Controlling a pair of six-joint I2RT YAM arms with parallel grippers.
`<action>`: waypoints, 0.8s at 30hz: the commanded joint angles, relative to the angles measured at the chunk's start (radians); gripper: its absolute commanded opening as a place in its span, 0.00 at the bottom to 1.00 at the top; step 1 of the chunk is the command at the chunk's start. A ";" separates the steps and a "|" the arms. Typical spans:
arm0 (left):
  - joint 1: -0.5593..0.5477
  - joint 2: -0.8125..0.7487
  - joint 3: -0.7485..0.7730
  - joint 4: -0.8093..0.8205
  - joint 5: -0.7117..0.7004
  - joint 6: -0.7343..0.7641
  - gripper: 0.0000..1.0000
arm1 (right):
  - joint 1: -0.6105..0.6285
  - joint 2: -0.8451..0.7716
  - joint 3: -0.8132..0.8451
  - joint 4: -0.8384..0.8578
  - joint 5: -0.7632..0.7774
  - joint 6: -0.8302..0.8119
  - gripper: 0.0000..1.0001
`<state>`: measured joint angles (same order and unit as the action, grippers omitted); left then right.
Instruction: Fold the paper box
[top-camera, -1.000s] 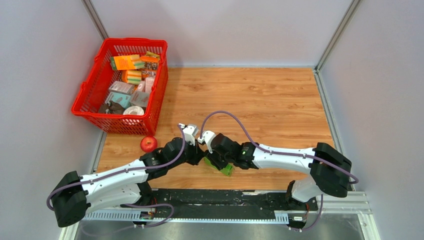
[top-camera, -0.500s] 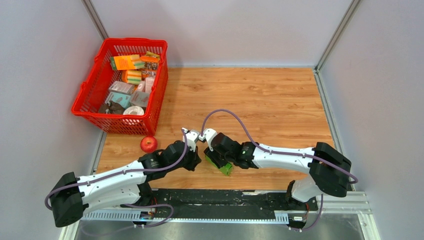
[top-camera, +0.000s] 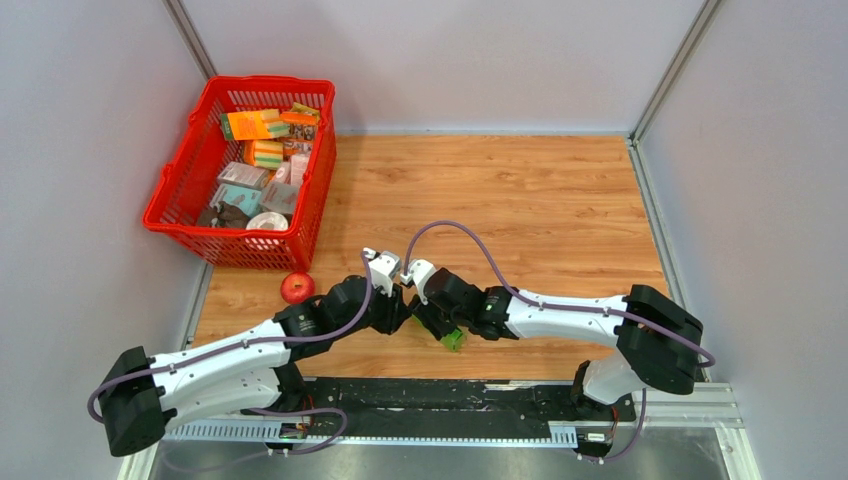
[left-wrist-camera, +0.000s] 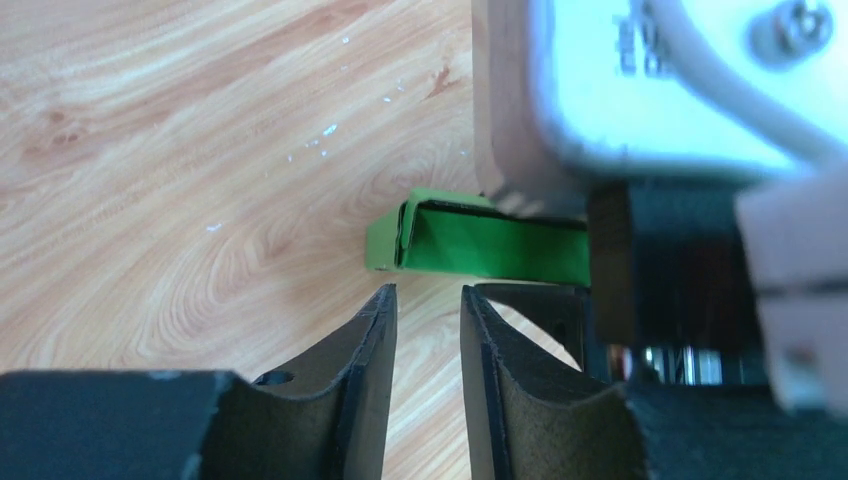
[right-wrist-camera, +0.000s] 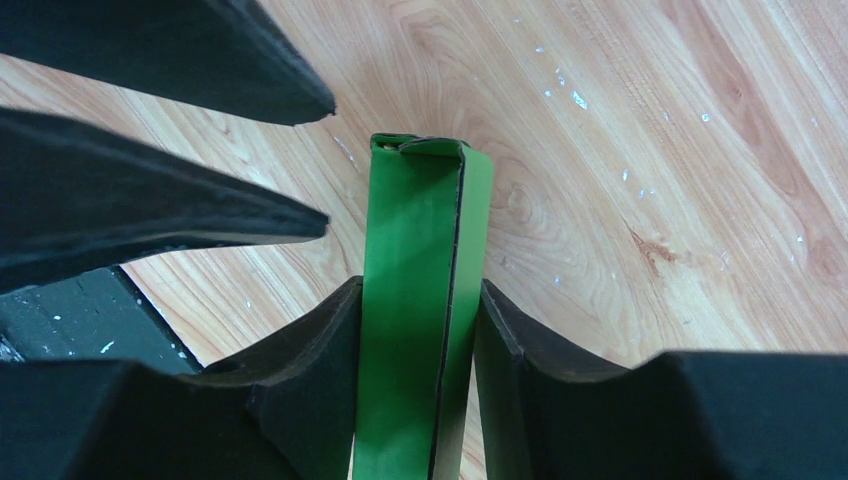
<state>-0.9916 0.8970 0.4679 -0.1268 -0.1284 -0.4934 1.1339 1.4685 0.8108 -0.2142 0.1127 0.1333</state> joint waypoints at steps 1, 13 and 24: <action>0.019 0.048 0.049 0.113 0.013 0.052 0.36 | -0.002 -0.034 -0.018 0.058 -0.016 -0.009 0.44; 0.054 0.075 0.086 0.118 -0.040 0.085 0.36 | -0.002 -0.030 -0.016 0.065 -0.033 -0.018 0.38; 0.077 0.126 0.084 0.196 0.081 0.131 0.20 | -0.003 -0.037 -0.030 0.085 -0.056 -0.026 0.33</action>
<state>-0.9203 1.0103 0.5098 -0.0254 -0.0803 -0.3916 1.1076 1.4609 0.7898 -0.1806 0.1078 0.1623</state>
